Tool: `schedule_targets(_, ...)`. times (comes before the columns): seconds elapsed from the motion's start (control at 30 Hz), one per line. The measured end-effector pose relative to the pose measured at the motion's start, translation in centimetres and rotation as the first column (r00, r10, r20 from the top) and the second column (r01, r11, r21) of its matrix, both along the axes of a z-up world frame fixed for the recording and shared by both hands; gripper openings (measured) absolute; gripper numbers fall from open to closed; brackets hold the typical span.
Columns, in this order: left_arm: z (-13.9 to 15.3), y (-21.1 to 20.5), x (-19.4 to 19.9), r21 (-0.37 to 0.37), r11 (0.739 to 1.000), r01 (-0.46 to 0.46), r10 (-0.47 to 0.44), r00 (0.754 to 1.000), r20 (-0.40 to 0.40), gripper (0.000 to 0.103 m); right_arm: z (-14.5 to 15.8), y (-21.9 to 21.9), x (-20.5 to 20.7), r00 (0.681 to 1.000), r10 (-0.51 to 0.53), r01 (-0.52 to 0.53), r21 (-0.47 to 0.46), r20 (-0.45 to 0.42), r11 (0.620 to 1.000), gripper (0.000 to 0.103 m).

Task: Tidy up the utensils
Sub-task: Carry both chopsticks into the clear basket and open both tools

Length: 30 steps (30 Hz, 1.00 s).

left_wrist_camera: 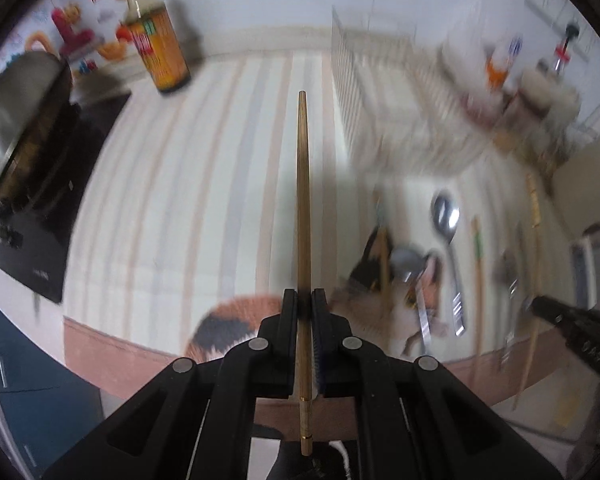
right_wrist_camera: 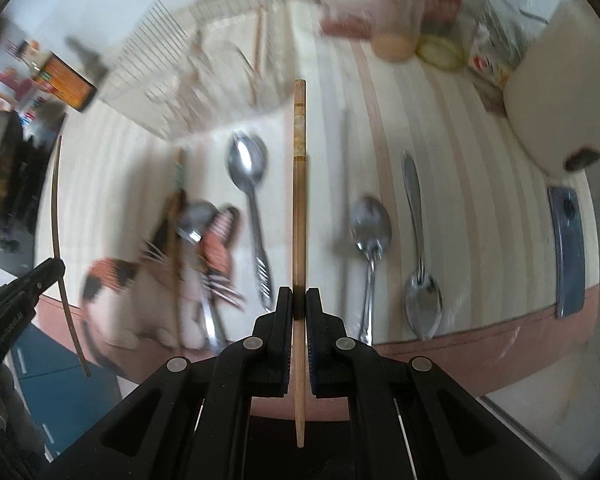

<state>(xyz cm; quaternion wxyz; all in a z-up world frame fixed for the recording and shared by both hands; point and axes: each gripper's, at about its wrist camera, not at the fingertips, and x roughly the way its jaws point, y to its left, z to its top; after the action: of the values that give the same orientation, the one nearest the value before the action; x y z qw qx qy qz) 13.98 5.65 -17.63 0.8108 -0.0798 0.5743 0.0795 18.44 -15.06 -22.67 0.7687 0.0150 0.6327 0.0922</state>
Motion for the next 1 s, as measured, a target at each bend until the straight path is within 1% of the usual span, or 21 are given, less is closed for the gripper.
schedule_targets(0.13,4.8,0.6,3.0,-0.044,0.999,0.020,-0.017,0.997,0.081,0.004,3.7,0.6,2.3,0.999,0.016,-0.019,0.064,0.050,0.998,0.006)
schedule_targets(0.27,8.9,0.8,6.9,-0.110,0.992,0.055,-0.038,0.989,0.145,0.004,7.8,1.8,6.6,0.995,0.022,-0.036,0.142,0.102,0.989,0.006)
schedule_targets(0.4,10.5,0.5,12.2,-0.168,0.983,0.072,-0.045,0.986,0.160,0.004,9.7,2.4,12.1,0.990,0.009,-0.035,0.181,0.142,0.983,0.006)
schedule_targets(0.5,9.9,0.7,16.4,-0.196,0.978,0.072,-0.047,0.990,0.133,0.004,9.6,3.0,16.6,0.992,-0.010,-0.018,0.218,0.127,0.976,0.006)
schedule_targets(0.53,9.2,0.8,18.1,-0.213,0.975,0.064,-0.040,0.993,0.112,0.004,9.3,3.3,18.2,0.993,-0.012,-0.015,0.224,0.118,0.975,0.006)
schedule_targets(0.63,7.2,1.0,21.5,-0.258,0.966,0.031,-0.016,0.998,0.059,0.004,7.8,4.0,22.0,0.996,-0.011,-0.008,0.224,0.085,0.974,0.006)
schedule_targets(0.73,4.7,1.3,24.4,-0.284,0.959,0.005,-0.004,1.000,0.005,0.004,5.8,4.9,24.6,0.999,0.000,-0.011,0.215,0.051,0.976,0.006)
schedule_targets(0.87,2.0,1.1,26.3,-0.294,0.956,-0.014,-0.003,0.998,-0.056,0.005,3.2,6.3,26.9,1.000,0.026,-0.028,0.188,0.013,0.982,0.006)
schedule_targets(0.9,1.5,1.0,26.5,-0.299,0.954,-0.009,-0.011,0.998,-0.064,0.005,2.9,6.5,27.4,0.999,0.033,-0.034,0.181,0.009,0.983,0.006)
schedule_targets(0.97,0.9,0.9,26.7,-0.305,0.952,-0.003,-0.022,0.997,-0.079,0.005,1.9,7.2,28.1,0.999,0.051,-0.050,0.173,-0.001,0.984,0.007)
schedule_targets(1.0,0.7,1.0,26.6,-0.301,0.954,-0.013,-0.014,0.996,-0.085,0.005,1.5,7.4,28.3,0.998,0.056,-0.054,0.168,-0.012,0.984,0.007)
